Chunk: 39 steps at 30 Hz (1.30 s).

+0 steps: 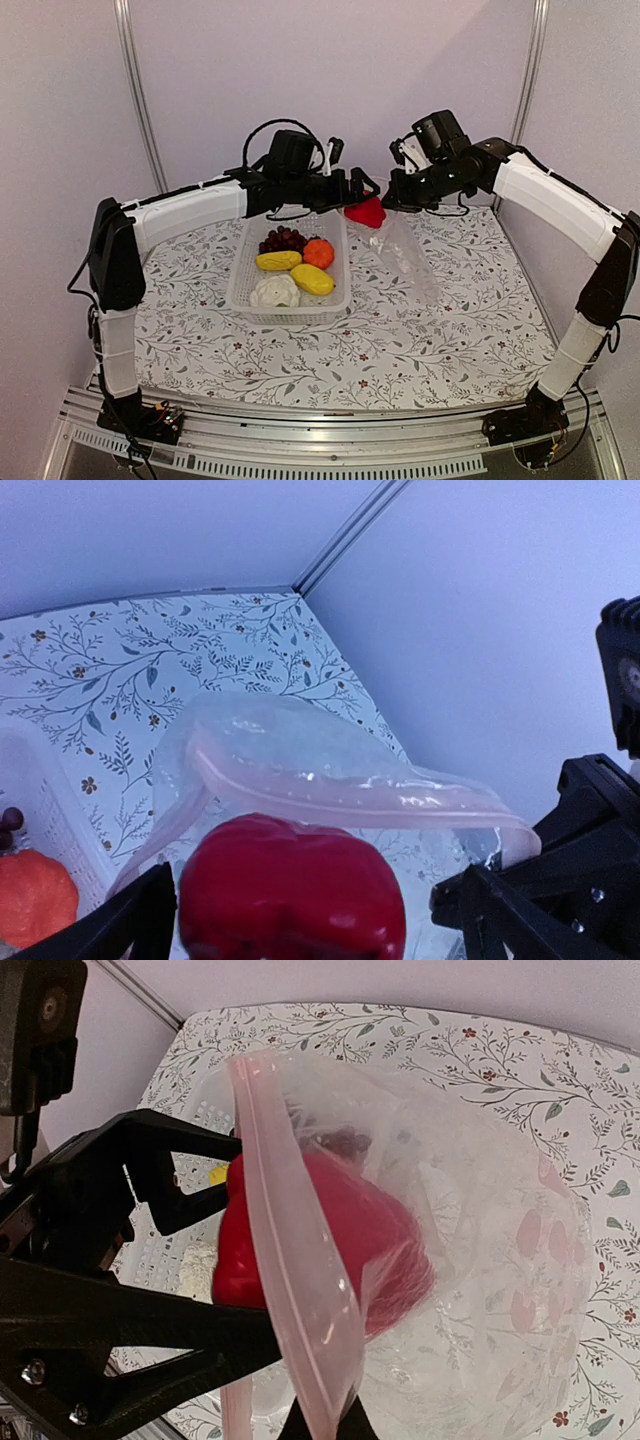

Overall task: Place the food in the zip-top bag and seal the zipper
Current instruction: Place the fake vegetable in the zipper food storage bag, then adjust the zipper food storage bag at the center of the board.

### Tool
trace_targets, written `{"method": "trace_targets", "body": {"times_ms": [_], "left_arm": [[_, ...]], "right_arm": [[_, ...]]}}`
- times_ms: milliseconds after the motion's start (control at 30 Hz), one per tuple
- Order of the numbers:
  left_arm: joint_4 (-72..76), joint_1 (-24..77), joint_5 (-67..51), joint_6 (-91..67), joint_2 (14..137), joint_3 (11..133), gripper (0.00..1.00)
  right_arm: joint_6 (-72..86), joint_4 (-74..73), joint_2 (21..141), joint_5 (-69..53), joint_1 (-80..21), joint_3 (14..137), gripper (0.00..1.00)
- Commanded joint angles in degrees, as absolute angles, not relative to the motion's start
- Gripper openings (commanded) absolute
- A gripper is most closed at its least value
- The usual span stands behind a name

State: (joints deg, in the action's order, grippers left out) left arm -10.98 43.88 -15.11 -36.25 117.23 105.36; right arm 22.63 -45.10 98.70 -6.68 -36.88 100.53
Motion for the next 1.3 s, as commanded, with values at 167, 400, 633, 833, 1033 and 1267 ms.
{"method": "trace_targets", "body": {"times_ms": [167, 400, 633, 833, 1033, 1267], "left_arm": [[-10.90, 44.32, -10.83, -31.09, 109.72, 109.51, 1.00], [-21.68, 44.09, -3.26, -32.65, 108.00, 108.50, 0.86], [-23.19, 43.95, -7.26, -37.43, 109.64, 103.94, 0.67], [-22.31, 44.00, -11.21, -37.37, 114.19, 107.24, 0.60], [-20.62, 44.04, -14.35, -37.26, 118.25, 111.52, 0.37], [-17.32, 44.59, -17.97, -39.01, 120.84, 116.03, 0.00]], "right_arm": [[25.18, -44.54, 95.45, -7.53, -34.89, 98.44, 0.00], [25.16, -43.49, 94.75, -7.30, -34.85, 97.47, 0.00], [24.96, -42.18, 94.01, -7.94, -34.87, 95.57, 0.00], [23.42, -42.34, 94.04, -8.04, -34.89, 95.54, 0.00], [23.03, -42.75, 94.34, -7.58, -34.89, 96.14, 0.00], [21.71, -49.32, 95.94, 0.76, -34.83, 101.52, 0.00]]}}
